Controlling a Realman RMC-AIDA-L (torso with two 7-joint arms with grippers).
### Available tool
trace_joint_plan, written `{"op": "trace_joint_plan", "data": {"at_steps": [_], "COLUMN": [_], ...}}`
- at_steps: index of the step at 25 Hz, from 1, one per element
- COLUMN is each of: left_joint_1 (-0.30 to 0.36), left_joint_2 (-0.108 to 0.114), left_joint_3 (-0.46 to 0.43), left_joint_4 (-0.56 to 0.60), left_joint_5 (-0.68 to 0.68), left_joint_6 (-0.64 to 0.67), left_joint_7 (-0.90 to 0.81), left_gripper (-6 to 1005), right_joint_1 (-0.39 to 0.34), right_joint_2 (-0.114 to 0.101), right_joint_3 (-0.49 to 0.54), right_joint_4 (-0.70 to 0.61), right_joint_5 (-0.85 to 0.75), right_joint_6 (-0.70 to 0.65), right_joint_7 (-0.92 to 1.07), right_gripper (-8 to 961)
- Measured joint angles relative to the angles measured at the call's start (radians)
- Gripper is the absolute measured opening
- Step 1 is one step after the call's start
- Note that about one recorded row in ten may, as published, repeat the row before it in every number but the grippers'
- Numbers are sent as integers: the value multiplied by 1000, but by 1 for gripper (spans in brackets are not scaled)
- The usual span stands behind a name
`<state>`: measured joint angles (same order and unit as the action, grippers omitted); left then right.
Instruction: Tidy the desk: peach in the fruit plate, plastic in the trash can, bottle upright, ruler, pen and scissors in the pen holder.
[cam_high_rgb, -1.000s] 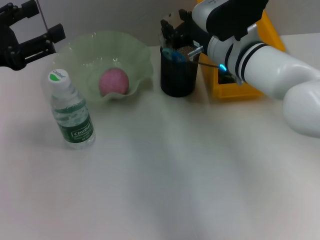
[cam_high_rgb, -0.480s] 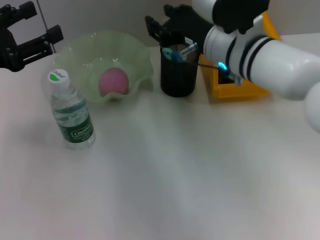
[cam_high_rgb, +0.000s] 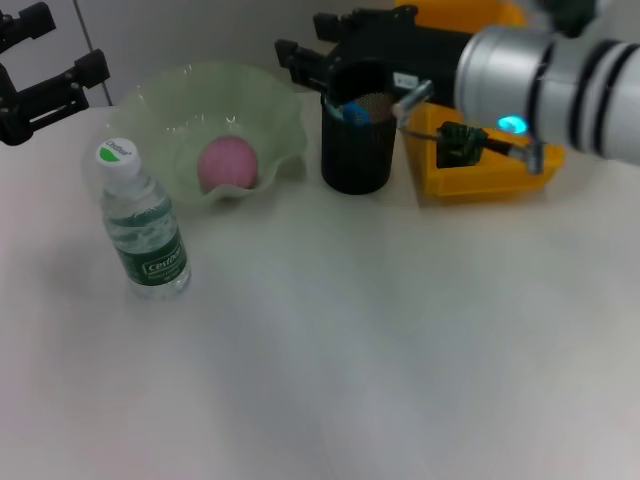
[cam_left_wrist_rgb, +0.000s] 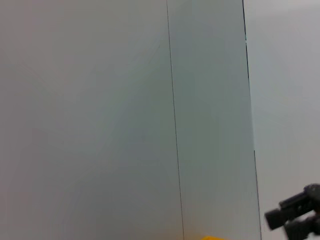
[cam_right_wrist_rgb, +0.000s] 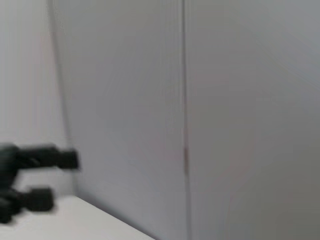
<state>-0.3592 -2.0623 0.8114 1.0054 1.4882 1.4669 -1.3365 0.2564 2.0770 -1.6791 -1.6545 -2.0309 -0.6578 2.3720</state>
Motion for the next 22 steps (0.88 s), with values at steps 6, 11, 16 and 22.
{"op": "trace_joint_plan", "data": {"at_steps": [6, 11, 16, 22], "left_joint_1": [3, 15, 18, 18], "left_joint_2": [0, 2, 12, 51], "left_joint_3": [0, -1, -11, -5], "left_joint_4": [3, 9, 10, 9], "left_joint_5": [0, -1, -1, 21], "left_joint_6": [9, 46, 107, 273], "left_joint_7": [0, -2, -7, -15], "left_gripper": [806, 806, 805, 805], "right_joint_1": [-38, -28, 24, 122], "right_joint_2": [1, 2, -15, -91], "right_joint_3": [170, 390, 620, 767], "right_joint_4": [65, 247, 427, 587], "right_joint_5": [461, 716, 719, 574], "right_joint_6": [-212, -522, -810, -1041], "right_joint_7": [-363, -584, -669, -685], "right_gripper": [481, 481, 481, 481]}}
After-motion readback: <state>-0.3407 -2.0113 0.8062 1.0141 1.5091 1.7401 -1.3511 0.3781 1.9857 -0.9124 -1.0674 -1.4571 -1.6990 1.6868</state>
